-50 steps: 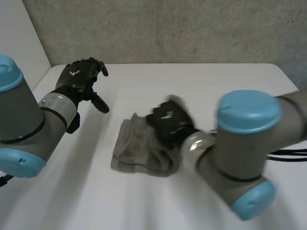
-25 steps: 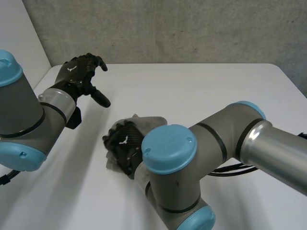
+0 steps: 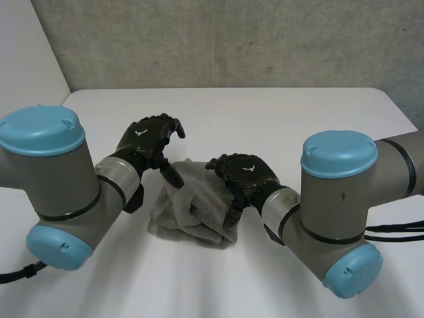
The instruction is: Fold the towel.
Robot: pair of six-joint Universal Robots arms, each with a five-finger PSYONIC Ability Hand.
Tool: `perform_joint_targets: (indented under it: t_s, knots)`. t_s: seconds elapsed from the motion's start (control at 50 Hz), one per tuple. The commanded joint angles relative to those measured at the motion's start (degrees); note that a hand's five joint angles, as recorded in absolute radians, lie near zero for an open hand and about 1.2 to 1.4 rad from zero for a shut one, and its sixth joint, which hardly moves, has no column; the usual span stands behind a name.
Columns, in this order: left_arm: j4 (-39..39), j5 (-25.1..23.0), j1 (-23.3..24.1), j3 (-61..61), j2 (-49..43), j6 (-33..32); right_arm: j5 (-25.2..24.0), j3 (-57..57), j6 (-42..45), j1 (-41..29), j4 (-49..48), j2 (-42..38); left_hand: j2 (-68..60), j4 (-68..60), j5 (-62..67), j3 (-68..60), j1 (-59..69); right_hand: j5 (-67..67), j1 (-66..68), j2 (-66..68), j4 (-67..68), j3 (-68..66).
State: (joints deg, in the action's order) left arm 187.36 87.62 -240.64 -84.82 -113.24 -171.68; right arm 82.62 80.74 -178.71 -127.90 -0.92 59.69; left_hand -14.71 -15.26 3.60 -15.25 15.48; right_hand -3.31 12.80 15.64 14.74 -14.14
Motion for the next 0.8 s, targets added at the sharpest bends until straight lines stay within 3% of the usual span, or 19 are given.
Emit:
perform_joint_targets:
  t_s: [0.02,0.1,0.22,0.28,0.48,0.66,0.8]
  knots:
    - [-0.16,-0.52,0.35,1.49,-0.75,0.82,6.41,-0.23,0.56,0.20,-0.22,-0.54,2.98,3.53,-1.87,3.52,-3.75,3.31,-2.80,-5.64,-4.74,4.14]
    - [-0.24,-0.61,3.67,2.55,-2.33,2.48,12.55,-0.32,1.26,0.55,-0.31,-1.42,2.64,3.20,-1.54,3.18,-3.42,3.31,-2.80,-5.64,-4.74,4.14]
    - [-0.16,-0.87,5.53,2.46,-2.77,3.81,13.53,-0.06,0.91,1.25,-0.31,-1.34,2.48,3.03,-1.37,3.02,-3.25,3.31,-2.80,-5.64,-4.74,4.14]
    - [-0.24,-0.78,5.62,2.20,-4.17,3.46,12.65,0.21,0.56,1.60,-0.40,-1.16,2.48,3.03,-1.37,3.02,-3.25,3.31,-2.80,-5.64,-4.74,4.14]
    - [-2.79,-0.26,4.22,-0.52,-6.11,-0.05,3.26,0.56,-3.92,1.60,-1.01,-2.03,2.98,3.53,-1.87,3.52,-3.75,3.31,-2.80,-5.64,-4.74,4.14]
    - [-3.24,0.10,-1.85,-4.74,-6.11,-8.49,2.81,-2.43,-5.07,0.20,-1.98,-6.61,3.48,4.04,-2.38,4.02,-4.26,3.31,-2.80,-5.64,-4.74,4.14]
    - [-2.36,-0.17,-2.20,-5.54,-7.60,-9.38,4.04,-5.16,-5.86,-2.18,-2.33,-11.96,3.48,4.04,-2.38,4.02,-4.26,3.31,-2.80,-5.64,-4.74,4.14]
